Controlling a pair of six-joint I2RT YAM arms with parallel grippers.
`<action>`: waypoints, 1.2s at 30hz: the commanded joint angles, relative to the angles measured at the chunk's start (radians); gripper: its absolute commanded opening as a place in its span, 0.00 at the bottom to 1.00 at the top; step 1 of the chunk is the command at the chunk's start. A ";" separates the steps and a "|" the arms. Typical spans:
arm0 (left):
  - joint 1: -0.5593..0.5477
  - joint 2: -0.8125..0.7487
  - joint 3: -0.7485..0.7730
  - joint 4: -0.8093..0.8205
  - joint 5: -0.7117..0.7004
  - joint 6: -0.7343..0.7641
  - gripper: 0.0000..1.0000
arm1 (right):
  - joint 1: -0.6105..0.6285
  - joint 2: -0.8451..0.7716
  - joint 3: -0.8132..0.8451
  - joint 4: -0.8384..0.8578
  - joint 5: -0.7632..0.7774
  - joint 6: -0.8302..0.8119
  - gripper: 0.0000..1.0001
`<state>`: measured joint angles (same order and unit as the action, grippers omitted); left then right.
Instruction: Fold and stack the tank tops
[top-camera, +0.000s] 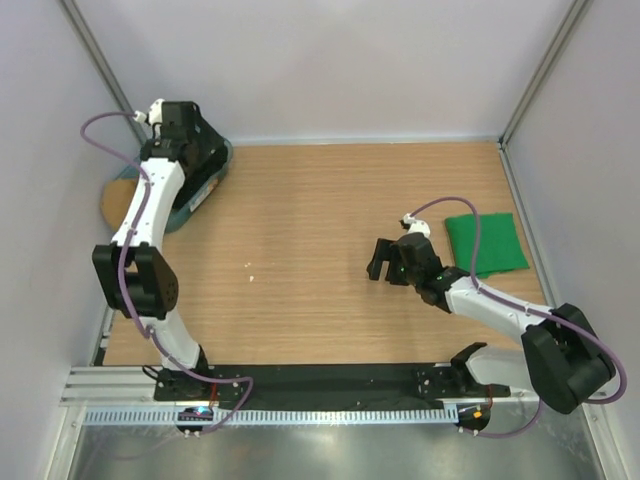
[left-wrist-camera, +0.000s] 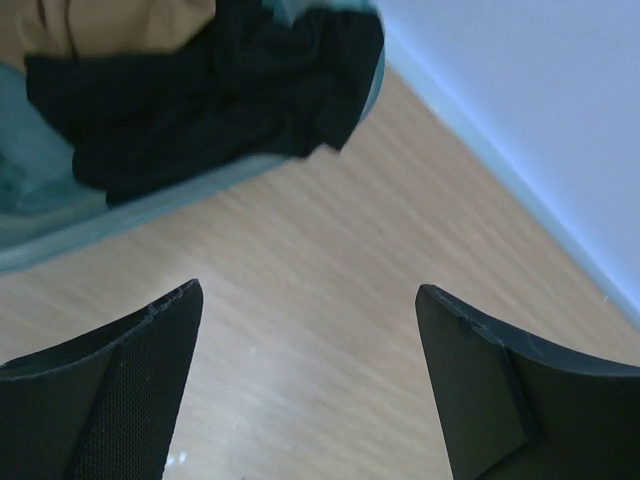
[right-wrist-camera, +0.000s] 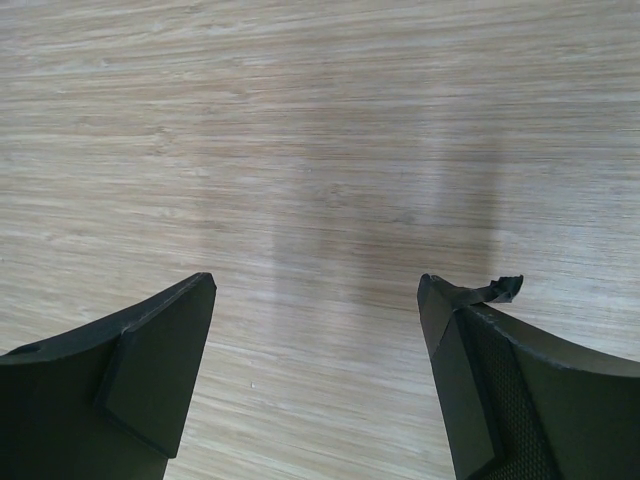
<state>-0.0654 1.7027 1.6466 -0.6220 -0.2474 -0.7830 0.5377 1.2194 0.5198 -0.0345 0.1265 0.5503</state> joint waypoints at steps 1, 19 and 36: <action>0.035 0.156 0.218 -0.093 -0.022 -0.021 0.87 | 0.011 -0.044 -0.006 0.073 0.047 -0.015 0.90; 0.139 0.718 0.676 -0.208 -0.011 -0.038 0.62 | 0.011 -0.031 -0.015 0.074 0.058 -0.015 0.91; 0.081 -0.068 0.131 0.283 -0.005 0.025 0.00 | 0.013 -0.021 -0.007 0.071 0.059 -0.020 0.90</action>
<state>0.0631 1.8240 1.8282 -0.4984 -0.2184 -0.7952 0.5442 1.2068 0.5087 -0.0074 0.1551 0.5495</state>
